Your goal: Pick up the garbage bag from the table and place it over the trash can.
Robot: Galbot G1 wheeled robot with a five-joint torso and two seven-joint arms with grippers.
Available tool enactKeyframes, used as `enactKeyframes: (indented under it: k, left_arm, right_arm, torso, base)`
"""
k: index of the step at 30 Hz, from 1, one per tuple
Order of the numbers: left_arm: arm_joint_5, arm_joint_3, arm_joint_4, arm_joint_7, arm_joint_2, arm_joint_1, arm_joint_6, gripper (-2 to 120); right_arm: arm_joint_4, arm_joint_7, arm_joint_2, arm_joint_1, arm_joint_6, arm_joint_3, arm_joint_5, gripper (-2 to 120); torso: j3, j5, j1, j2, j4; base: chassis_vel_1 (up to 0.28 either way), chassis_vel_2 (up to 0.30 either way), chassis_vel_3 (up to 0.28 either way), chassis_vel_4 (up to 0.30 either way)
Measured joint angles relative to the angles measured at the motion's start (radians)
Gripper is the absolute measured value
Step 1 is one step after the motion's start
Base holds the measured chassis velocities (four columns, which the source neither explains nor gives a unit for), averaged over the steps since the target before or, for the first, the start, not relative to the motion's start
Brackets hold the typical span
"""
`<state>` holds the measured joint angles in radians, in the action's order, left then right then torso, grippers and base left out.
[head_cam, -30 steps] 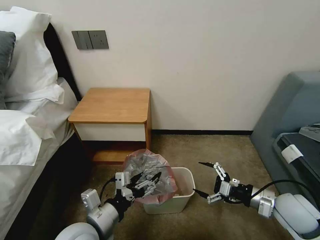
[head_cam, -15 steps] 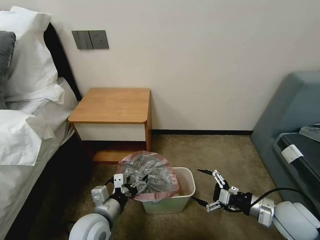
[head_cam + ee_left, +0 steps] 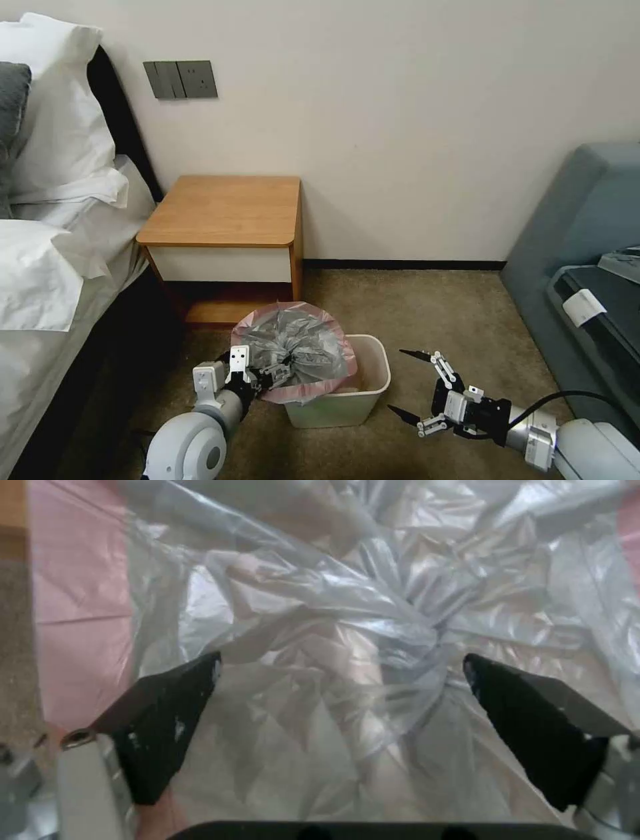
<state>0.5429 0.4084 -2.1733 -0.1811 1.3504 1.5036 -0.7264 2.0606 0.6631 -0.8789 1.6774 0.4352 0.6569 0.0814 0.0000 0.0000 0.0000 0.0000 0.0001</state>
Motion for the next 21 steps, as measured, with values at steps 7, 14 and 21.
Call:
enactKeyframes:
  k: [7,14,21]
  left_arm:
    - [0.006,-0.002,0.000,0.023,0.015,-0.005,-0.013,75]
    - [-0.040,-0.010,0.039,0.062,0.025,-0.014,-0.012,49]
    - [-0.055,-0.015,0.063,0.077,0.033,-0.016,-0.011,25]
  right_arm:
    - [-0.002,0.000,-0.006,0.003,0.004,-0.001,0.000,100]
    - [0.002,0.003,-0.019,0.019,0.014,0.007,0.000,100]
    - [0.005,0.006,-0.020,0.024,0.020,0.013,-0.002,100]
  torso:
    - [0.000,0.0000,0.000,0.000,0.0000]
    - [0.000,0.0000,0.000,0.000,-0.0001]
    - [0.000,0.0000,0.000,0.000,-0.0001]
  base:
    - [0.000,0.000,0.000,0.000]
    - [0.000,0.000,0.000,0.000]
    - [0.000,0.000,0.000,0.000]
